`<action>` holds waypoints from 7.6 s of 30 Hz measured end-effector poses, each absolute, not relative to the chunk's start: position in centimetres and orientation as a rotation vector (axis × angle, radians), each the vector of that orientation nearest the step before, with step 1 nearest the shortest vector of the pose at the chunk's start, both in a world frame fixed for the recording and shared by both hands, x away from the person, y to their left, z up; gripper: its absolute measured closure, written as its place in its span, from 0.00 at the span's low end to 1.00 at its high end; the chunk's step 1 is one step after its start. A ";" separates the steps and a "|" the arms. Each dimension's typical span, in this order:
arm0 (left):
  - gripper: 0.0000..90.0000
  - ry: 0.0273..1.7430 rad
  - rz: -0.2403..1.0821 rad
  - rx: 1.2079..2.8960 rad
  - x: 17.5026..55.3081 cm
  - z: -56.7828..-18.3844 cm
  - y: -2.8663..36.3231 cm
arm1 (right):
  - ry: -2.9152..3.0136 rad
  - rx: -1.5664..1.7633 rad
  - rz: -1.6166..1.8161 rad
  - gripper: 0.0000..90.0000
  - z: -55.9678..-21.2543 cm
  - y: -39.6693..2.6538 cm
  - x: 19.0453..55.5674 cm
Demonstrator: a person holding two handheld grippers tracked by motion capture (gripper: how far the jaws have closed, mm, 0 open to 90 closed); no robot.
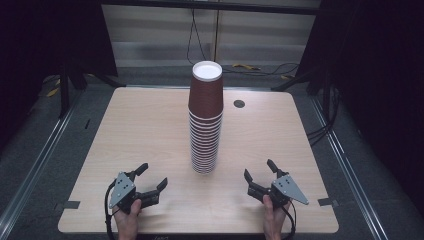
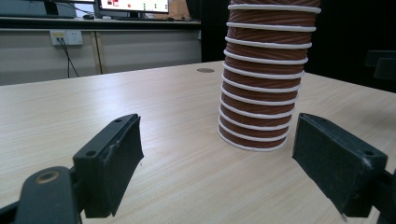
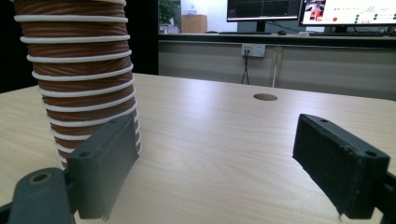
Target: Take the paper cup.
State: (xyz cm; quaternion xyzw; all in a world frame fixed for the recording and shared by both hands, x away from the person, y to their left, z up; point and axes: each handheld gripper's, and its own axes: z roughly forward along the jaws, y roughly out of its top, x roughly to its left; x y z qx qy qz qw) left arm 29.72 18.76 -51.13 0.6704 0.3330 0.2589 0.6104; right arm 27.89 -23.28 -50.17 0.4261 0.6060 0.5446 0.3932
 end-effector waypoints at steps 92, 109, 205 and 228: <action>0.17 0.747 0.585 1.547 29.7 -51.1 18.9 | 2.071 0.824 1.727 0.23 -33.1 -19.4 34.6; 0.17 0.746 0.575 1.550 29.7 -51.1 18.8 | 2.084 0.724 1.688 0.15 -27.5 -18.1 36.7; 0.17 0.728 0.553 1.559 29.7 -51.1 18.9 | 1.896 0.569 1.997 0.21 -21.1 -15.4 40.3; 0.17 0.729 0.557 1.560 29.7 -51.1 18.8 | 1.795 0.563 2.038 0.21 -20.2 -17.7 39.0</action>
